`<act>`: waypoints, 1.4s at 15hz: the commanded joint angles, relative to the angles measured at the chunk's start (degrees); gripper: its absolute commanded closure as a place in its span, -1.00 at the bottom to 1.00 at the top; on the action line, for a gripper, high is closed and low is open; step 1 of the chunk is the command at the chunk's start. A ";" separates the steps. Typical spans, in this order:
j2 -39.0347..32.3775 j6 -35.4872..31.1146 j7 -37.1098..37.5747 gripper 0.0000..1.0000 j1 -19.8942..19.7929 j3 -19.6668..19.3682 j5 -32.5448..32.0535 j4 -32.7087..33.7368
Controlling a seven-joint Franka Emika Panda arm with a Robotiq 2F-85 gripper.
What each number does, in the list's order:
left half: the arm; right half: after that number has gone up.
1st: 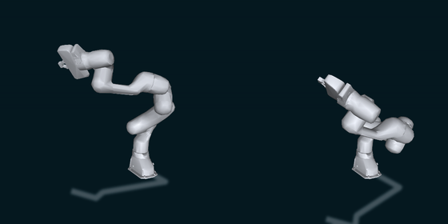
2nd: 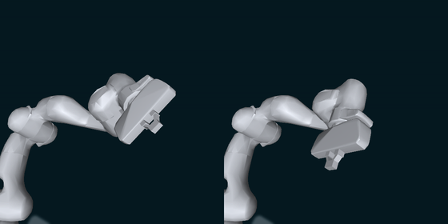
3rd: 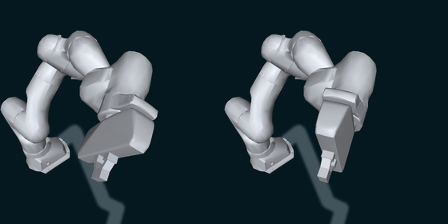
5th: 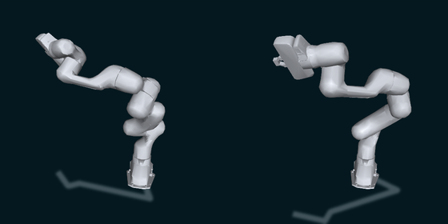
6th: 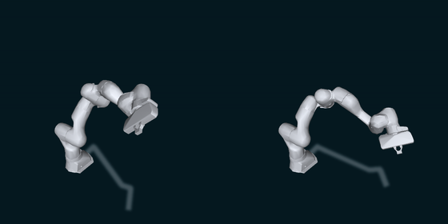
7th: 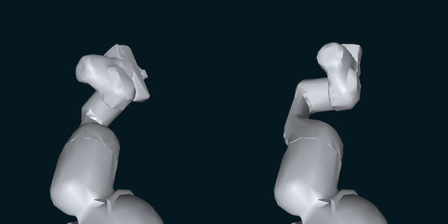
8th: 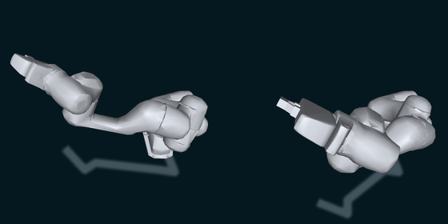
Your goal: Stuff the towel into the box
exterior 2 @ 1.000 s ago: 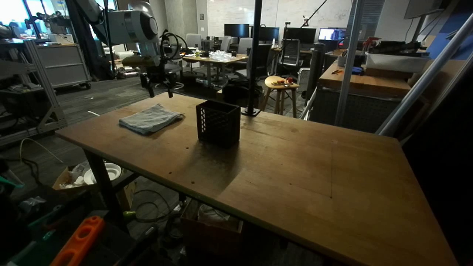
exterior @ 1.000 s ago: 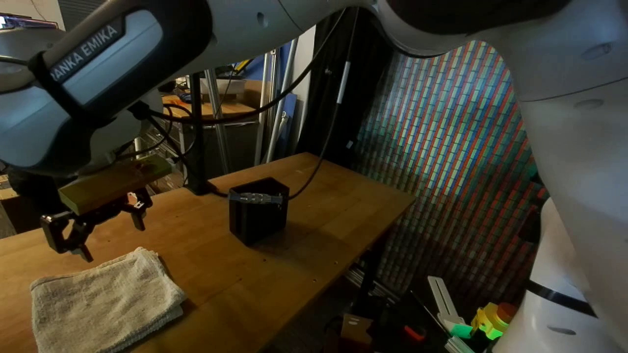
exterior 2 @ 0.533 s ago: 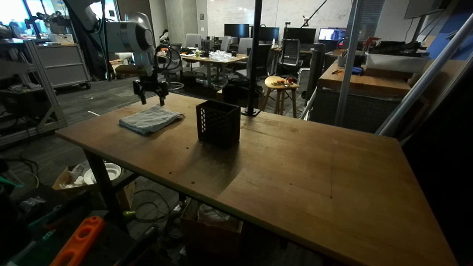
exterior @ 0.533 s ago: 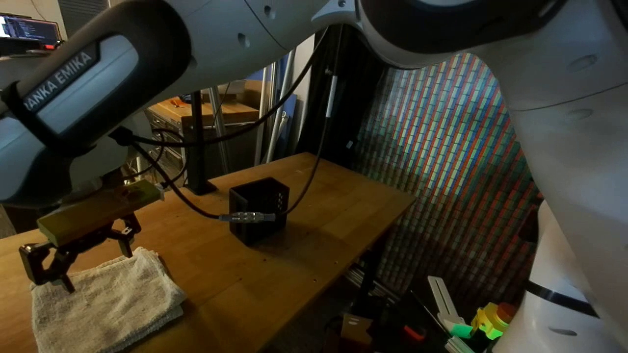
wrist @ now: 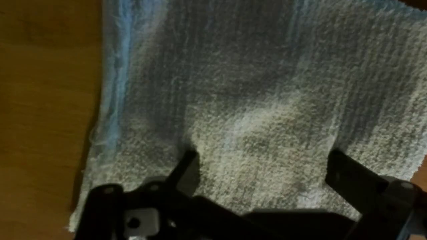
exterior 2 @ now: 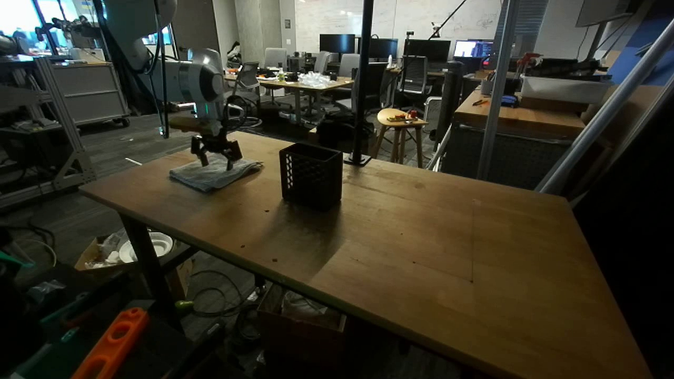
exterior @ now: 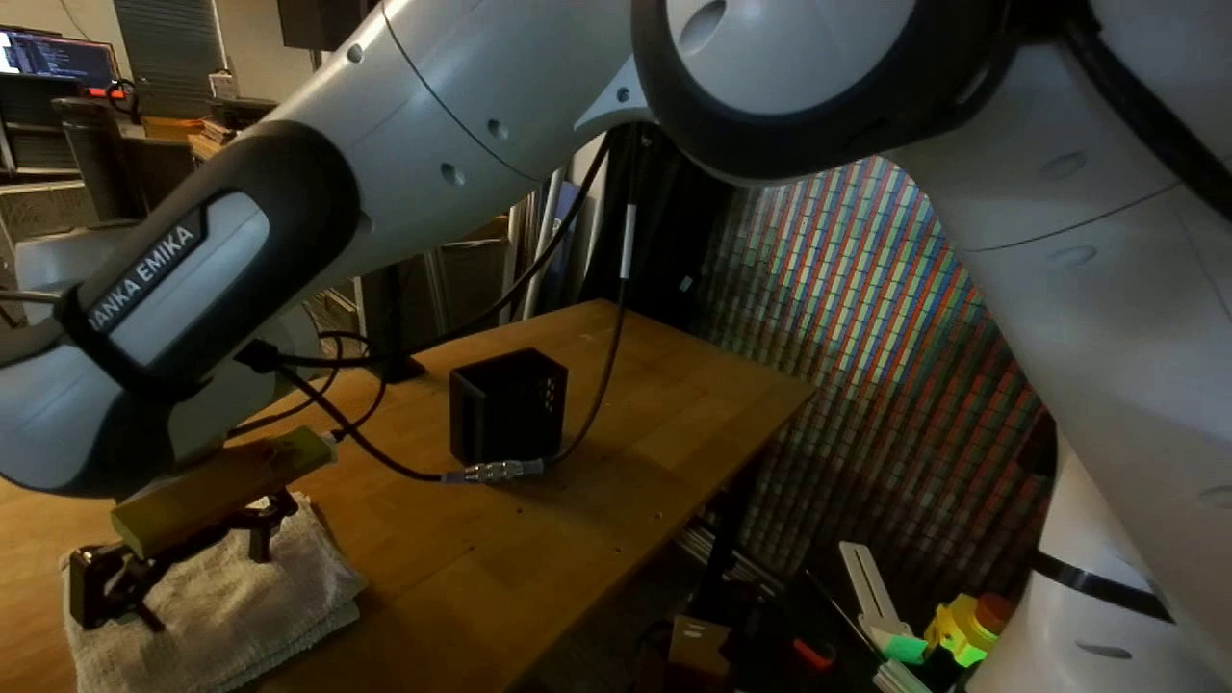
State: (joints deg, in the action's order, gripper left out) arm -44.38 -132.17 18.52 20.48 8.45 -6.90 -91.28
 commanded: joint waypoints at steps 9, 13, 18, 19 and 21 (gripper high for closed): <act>0.65 -1.64 -3.99 0.42 0.62 0.98 2.33 -3.88; 2.37 -1.21 -3.19 0.81 1.38 0.90 1.96 -5.93; 5.12 -0.28 -3.40 0.79 1.41 0.20 1.11 -8.33; 5.80 -0.04 -3.50 0.82 1.25 -0.13 0.84 -8.75; 7.75 0.39 -3.93 0.78 0.63 -1.40 -0.07 -9.97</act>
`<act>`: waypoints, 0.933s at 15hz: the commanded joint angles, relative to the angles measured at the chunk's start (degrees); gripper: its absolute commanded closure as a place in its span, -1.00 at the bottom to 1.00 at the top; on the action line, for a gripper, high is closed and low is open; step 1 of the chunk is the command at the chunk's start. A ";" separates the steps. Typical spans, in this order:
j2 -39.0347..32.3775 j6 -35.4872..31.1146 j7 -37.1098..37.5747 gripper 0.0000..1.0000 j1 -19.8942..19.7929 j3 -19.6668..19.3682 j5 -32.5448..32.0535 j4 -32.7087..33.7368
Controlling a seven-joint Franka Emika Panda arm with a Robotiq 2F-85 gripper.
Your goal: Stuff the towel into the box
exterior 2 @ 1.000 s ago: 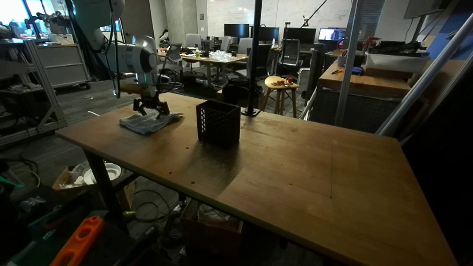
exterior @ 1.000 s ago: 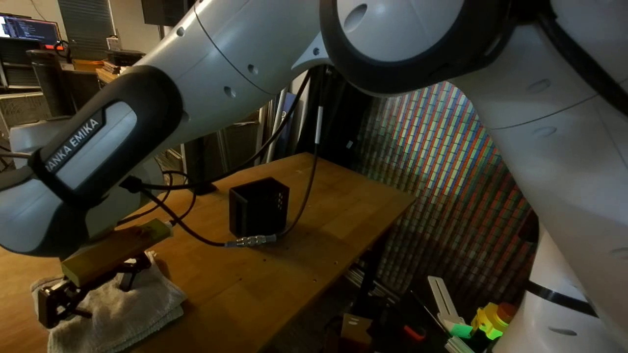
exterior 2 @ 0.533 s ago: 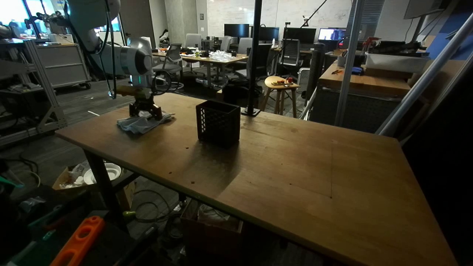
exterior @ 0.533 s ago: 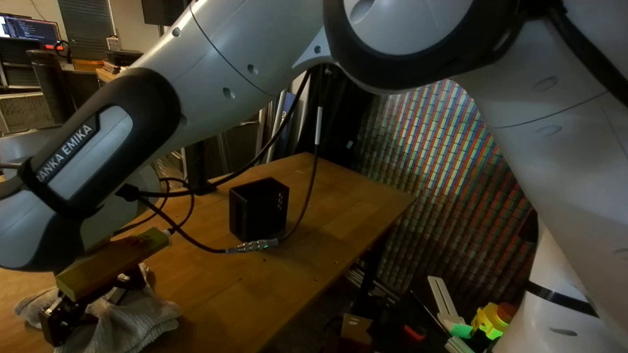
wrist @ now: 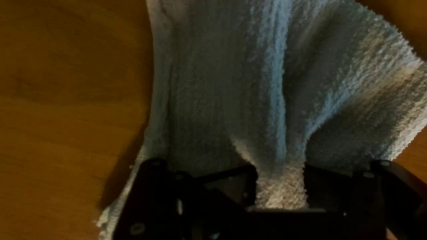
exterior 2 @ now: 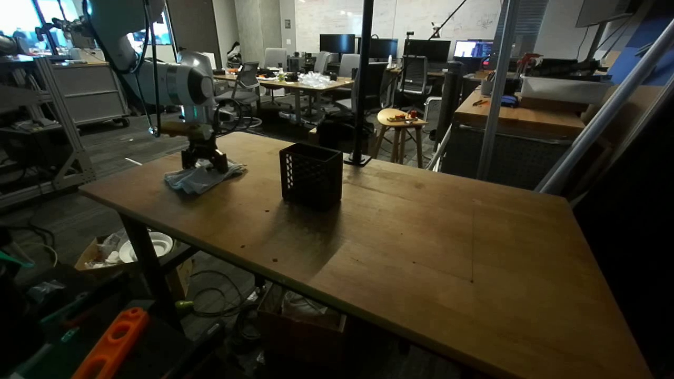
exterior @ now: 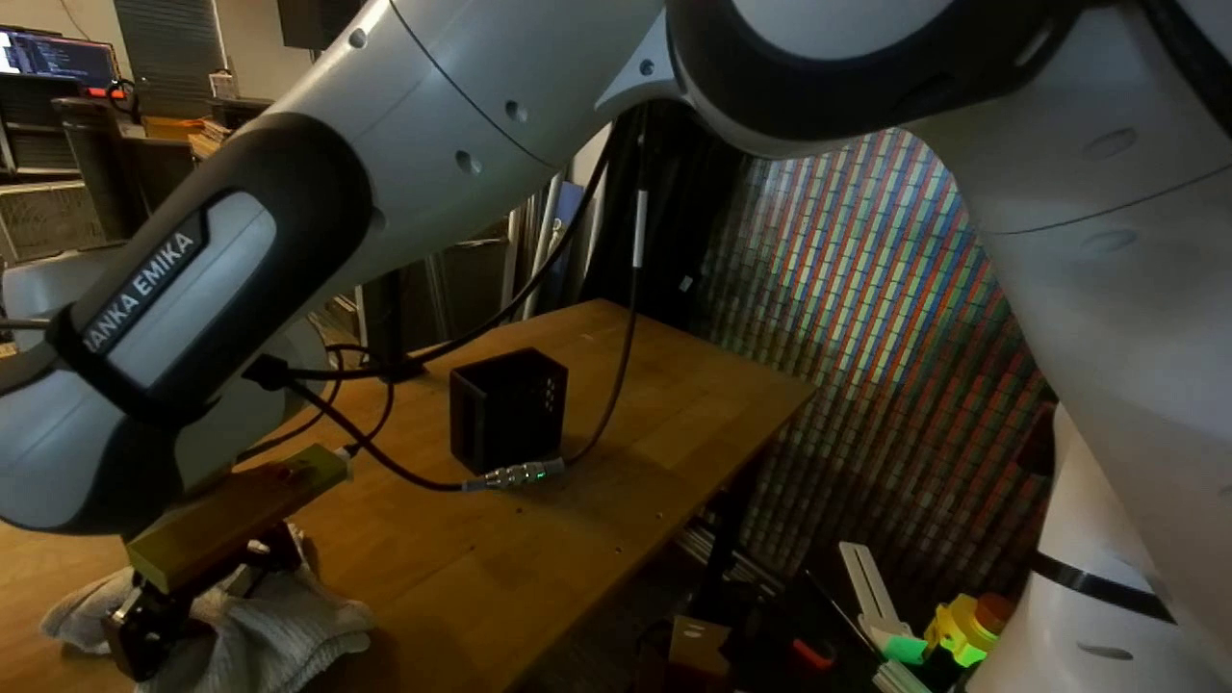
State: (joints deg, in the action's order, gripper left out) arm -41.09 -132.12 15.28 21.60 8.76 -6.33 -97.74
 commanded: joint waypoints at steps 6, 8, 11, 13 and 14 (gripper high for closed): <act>11.40 3.48 -1.58 0.79 -3.33 -6.35 -4.45 -6.12; 13.48 5.60 -2.26 0.78 -4.95 -7.10 -5.37 -6.58; 16.87 8.31 -3.40 0.79 -7.62 -7.53 -5.35 -7.48; 19.48 9.71 -3.61 0.78 -9.26 -7.76 -5.21 -8.15; 20.58 10.22 -3.64 0.78 -10.00 -7.89 -5.23 -8.45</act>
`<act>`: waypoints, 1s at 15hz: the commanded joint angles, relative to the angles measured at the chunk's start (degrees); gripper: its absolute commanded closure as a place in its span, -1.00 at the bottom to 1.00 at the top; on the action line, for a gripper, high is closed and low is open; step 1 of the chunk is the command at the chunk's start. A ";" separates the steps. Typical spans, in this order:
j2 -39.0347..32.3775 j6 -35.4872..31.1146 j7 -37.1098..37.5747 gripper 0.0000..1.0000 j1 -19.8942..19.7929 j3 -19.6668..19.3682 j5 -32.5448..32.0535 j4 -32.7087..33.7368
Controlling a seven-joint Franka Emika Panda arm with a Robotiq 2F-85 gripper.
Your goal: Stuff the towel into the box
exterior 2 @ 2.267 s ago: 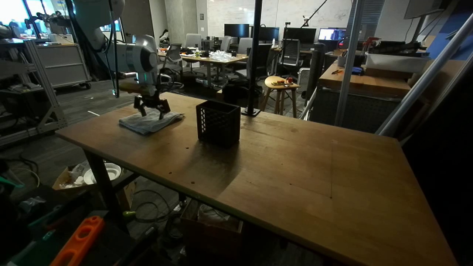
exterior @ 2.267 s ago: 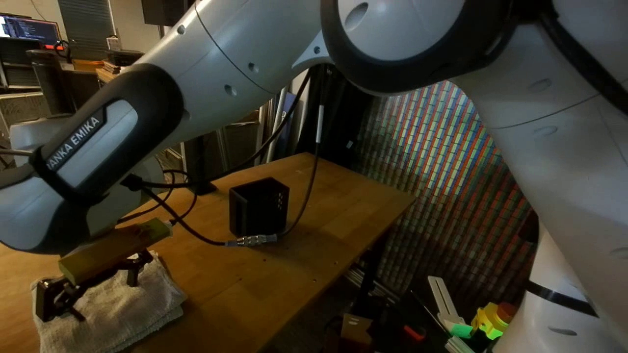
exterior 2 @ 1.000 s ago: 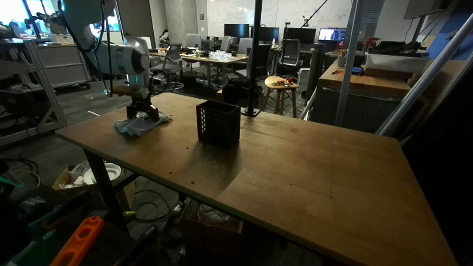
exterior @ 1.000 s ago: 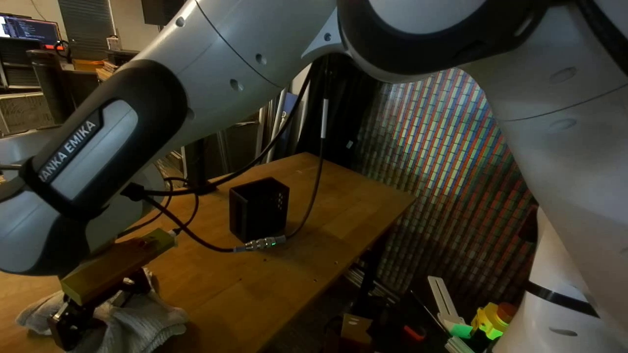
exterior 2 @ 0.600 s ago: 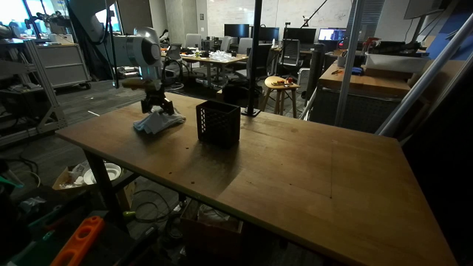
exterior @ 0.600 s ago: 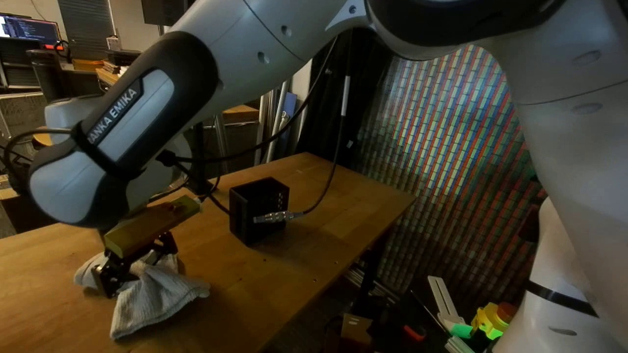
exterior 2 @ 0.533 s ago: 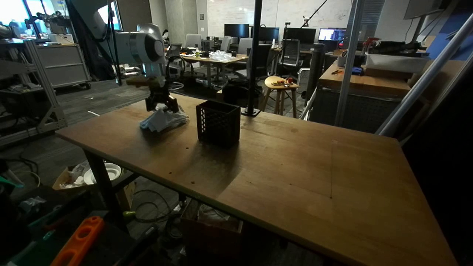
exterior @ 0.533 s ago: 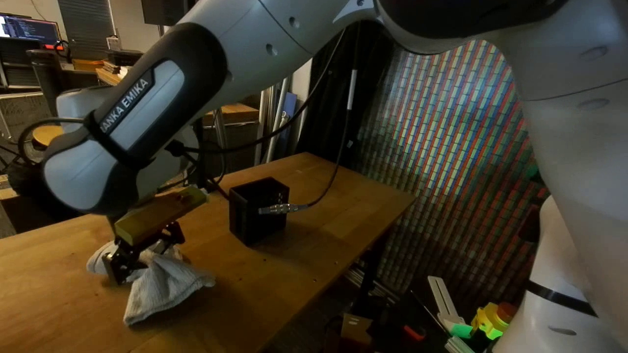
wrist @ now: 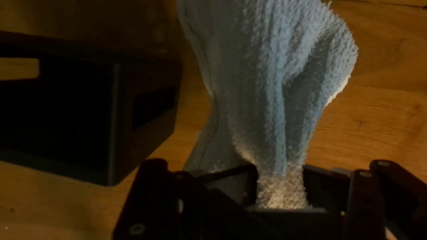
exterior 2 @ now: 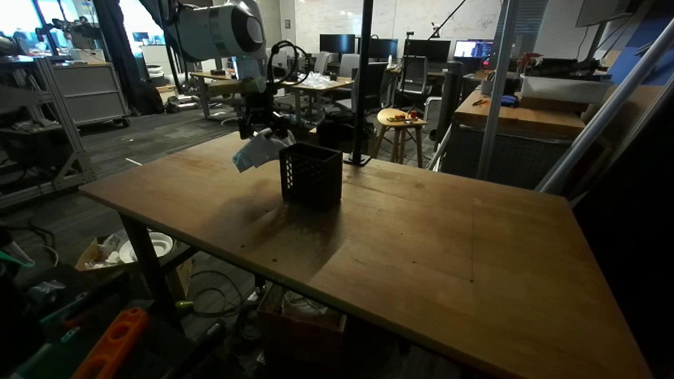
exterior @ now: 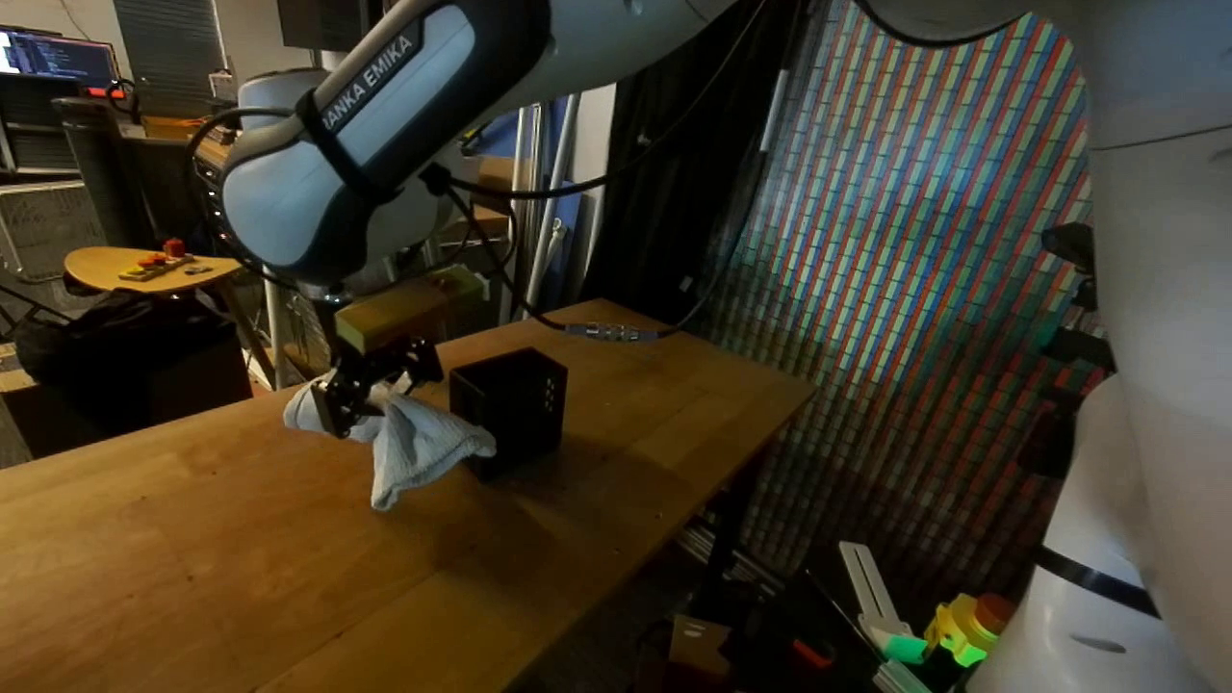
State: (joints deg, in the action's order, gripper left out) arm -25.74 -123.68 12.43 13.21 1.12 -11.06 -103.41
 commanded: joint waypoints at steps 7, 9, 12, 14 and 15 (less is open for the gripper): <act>11.69 4.23 -1.83 0.78 -6.70 -2.17 -3.69 -5.63; 11.92 3.56 -3.09 0.78 -8.10 -2.47 -4.11 -5.90; 10.65 2.63 -4.86 0.78 -9.61 -2.62 -4.61 -4.91; 9.73 1.87 -5.85 0.78 -10.29 -2.58 -4.35 -4.18; 9.38 1.46 -6.27 0.78 -10.54 -2.55 -4.12 -3.97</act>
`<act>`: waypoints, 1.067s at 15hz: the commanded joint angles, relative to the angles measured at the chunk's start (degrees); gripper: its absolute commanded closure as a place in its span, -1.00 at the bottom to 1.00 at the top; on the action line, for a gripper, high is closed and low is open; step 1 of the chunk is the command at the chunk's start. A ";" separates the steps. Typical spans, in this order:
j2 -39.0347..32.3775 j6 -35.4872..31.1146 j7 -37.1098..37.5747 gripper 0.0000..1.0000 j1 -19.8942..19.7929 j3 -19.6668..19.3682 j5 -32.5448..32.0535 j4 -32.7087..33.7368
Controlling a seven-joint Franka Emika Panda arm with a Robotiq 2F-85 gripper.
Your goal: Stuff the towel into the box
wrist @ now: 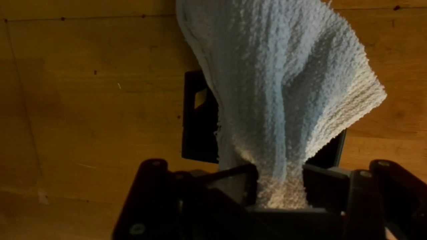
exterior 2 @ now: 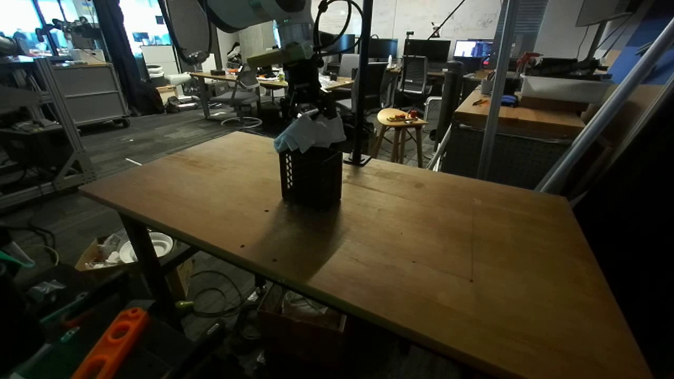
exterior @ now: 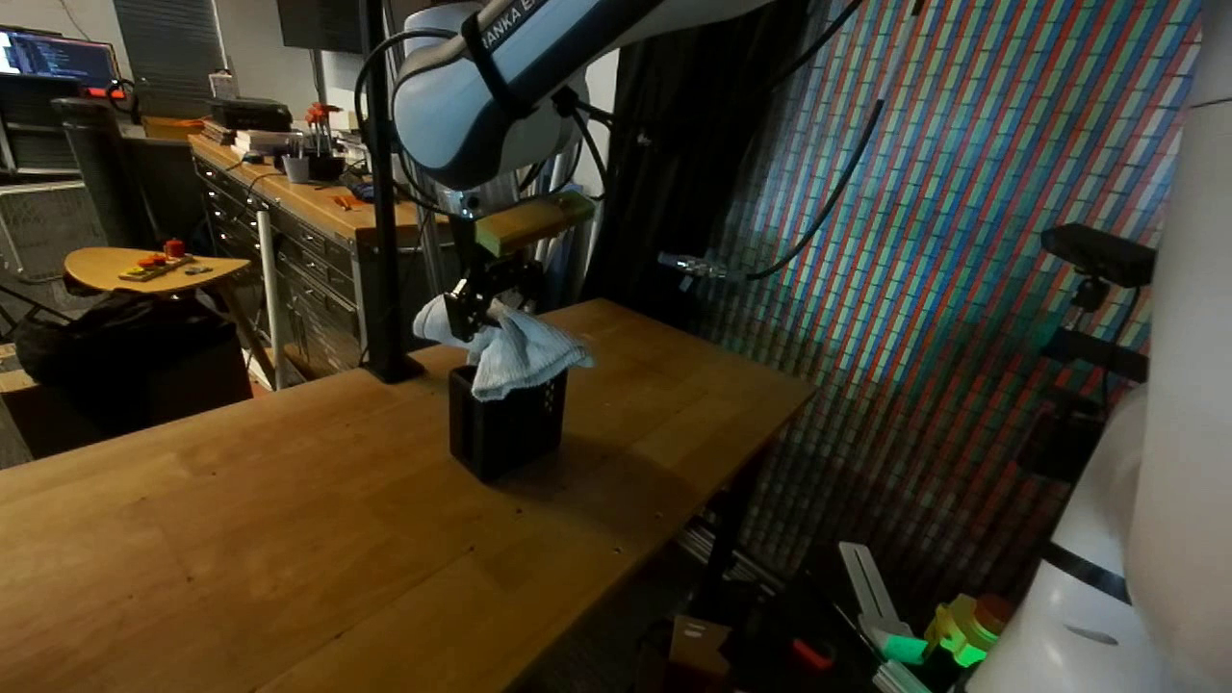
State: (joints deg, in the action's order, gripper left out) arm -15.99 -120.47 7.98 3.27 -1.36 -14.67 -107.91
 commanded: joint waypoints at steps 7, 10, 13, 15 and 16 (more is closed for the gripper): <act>-5.98 -8.23 -4.07 0.78 -2.32 0.76 5.22 -0.19; -8.34 -10.80 -5.91 0.78 -3.19 1.33 9.34 -0.49; -8.90 -12.21 -8.14 0.78 -4.12 1.77 13.06 -1.00; -9.21 -13.13 -9.55 0.78 -4.75 2.17 15.61 -1.54; -9.32 -13.61 -10.05 0.78 -4.98 2.29 16.66 -1.88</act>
State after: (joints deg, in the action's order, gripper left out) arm -23.00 -130.72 0.64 -0.30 -0.72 -2.03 -108.32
